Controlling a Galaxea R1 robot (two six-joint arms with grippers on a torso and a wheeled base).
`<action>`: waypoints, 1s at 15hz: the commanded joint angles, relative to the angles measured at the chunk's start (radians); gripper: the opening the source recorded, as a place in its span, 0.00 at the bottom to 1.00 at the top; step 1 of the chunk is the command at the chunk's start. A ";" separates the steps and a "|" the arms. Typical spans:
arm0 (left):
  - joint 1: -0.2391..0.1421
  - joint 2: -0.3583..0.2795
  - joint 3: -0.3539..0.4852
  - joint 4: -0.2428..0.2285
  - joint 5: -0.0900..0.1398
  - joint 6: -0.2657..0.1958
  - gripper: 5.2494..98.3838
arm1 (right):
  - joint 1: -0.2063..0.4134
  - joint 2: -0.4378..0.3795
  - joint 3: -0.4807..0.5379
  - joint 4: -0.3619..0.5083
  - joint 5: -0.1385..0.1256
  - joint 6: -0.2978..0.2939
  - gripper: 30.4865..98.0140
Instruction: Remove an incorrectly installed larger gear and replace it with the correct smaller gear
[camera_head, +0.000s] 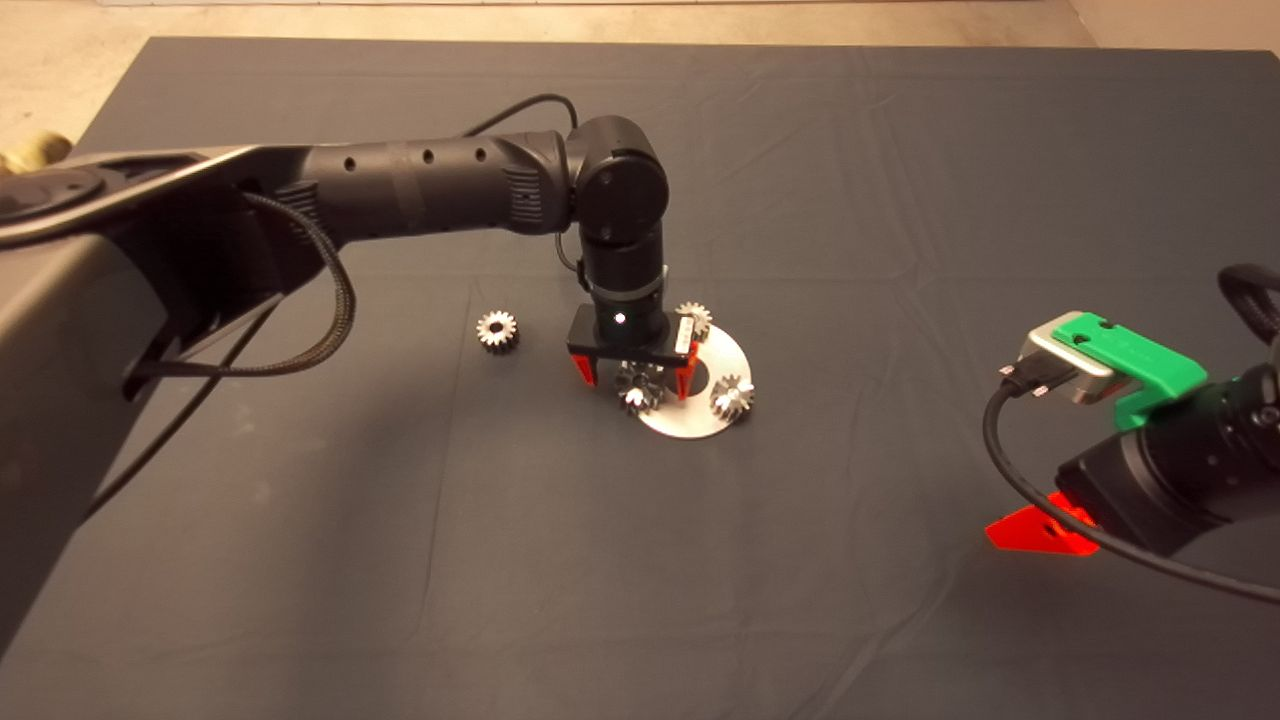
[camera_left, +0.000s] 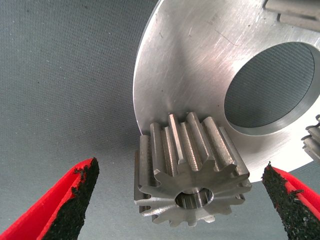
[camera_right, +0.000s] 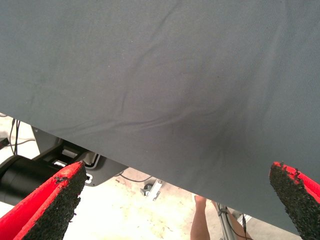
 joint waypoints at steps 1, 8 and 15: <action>-0.008 0.004 0.005 0.001 0.002 0.006 0.85 | 0.016 0.003 0.005 0.032 -0.124 0.008 0.99; -0.008 0.002 0.011 0.001 -0.020 0.004 0.76 | 0.016 0.001 0.006 0.033 -0.124 0.009 0.99; -0.008 0.000 0.024 0.001 -0.043 -0.004 0.69 | 0.016 -0.001 0.009 0.033 -0.124 0.009 0.99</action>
